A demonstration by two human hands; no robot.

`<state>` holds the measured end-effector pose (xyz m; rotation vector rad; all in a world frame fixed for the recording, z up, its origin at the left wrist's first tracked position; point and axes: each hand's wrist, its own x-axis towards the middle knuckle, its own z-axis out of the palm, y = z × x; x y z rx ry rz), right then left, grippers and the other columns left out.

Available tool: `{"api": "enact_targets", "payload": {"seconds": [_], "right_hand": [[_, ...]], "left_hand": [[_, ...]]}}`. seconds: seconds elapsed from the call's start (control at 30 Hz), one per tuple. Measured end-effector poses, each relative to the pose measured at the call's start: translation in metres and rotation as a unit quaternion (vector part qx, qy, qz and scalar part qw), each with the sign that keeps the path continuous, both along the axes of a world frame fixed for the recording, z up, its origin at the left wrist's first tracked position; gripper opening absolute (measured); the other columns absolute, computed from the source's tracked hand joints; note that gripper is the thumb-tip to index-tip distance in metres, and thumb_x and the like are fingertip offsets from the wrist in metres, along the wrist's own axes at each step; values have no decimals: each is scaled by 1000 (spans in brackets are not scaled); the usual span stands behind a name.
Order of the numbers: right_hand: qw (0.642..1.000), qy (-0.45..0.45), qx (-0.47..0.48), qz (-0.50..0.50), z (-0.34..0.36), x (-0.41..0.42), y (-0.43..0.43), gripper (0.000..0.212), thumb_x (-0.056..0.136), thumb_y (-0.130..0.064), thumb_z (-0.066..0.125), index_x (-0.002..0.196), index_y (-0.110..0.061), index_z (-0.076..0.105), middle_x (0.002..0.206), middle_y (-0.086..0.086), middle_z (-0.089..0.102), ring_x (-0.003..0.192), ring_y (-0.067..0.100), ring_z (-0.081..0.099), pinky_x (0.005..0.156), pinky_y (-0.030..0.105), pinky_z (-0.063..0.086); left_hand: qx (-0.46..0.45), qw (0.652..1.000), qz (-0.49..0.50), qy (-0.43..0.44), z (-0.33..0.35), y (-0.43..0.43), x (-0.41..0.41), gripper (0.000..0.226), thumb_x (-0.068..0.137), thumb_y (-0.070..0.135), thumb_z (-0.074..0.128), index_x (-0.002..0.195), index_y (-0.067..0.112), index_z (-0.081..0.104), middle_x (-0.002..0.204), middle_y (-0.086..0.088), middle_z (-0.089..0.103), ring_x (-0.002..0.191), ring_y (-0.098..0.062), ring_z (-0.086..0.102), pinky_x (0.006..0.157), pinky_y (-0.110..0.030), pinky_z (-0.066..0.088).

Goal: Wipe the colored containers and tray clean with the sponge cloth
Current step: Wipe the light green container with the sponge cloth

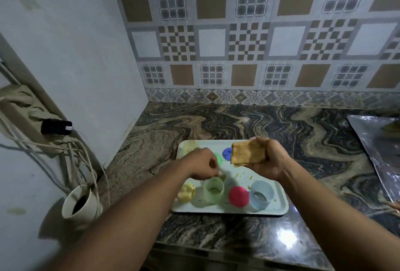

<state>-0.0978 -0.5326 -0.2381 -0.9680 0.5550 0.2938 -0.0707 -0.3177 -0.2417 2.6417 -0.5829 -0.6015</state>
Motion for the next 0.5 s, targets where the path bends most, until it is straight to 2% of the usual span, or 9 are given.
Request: {"api": "enact_targets", "payload": {"seconds": [0.07, 0.13, 0.2, 0.27, 0.37, 0.5], "right_hand": [[1000, 13, 16, -14, -4, -7, -6, 33, 98, -31, 44, 86, -9, 66, 90, 20, 72, 82, 38, 68, 79, 56, 54], [998, 18, 46, -24, -11, -12, -9, 53, 99, -48, 43, 109, -1, 65, 104, 25, 73, 101, 41, 66, 94, 57, 48], [996, 23, 74, -42, -23, -13, -10, 75, 95, -64, 39, 125, 1, 62, 118, 28, 69, 114, 43, 62, 103, 58, 44], [993, 29, 101, -54, -26, -16, -8, 83, 93, -71, 35, 127, 1, 61, 121, 30, 67, 116, 44, 61, 101, 59, 44], [991, 33, 109, -69, -31, -20, -4, 82, 96, -68, 31, 123, 4, 61, 116, 32, 68, 113, 46, 61, 99, 60, 43], [992, 26, 85, -92, -37, -24, 1, 70, 100, -57, 32, 120, 2, 62, 110, 28, 71, 107, 43, 64, 96, 57, 46]], "left_hand": [[64, 997, -36, 8, -18, -5, -11, 30, 78, 49, 76, 91, 21, 77, 88, 2, 74, 83, -16, 67, 78, -39, 59], [115, 992, -51, -15, -30, -7, -18, 43, 71, 60, 76, 91, 23, 74, 90, 1, 72, 84, -20, 66, 75, -40, 59], [147, 986, -63, -46, -39, -9, -21, 45, 71, 60, 75, 91, 21, 70, 94, -1, 70, 86, -24, 65, 71, -35, 56], [154, 983, -72, -68, -44, -8, -25, 33, 77, 51, 75, 87, 21, 68, 97, -5, 69, 88, -29, 65, 66, -32, 47], [157, 978, -81, -108, -50, -6, -28, 15, 88, 36, 64, 88, 22, 71, 93, -8, 68, 91, -32, 62, 69, -33, 39], [125, 975, -59, -175, -56, -2, -27, 24, 94, 34, 52, 87, 19, 70, 86, -5, 67, 98, -28, 53, 88, -41, 37]]}}
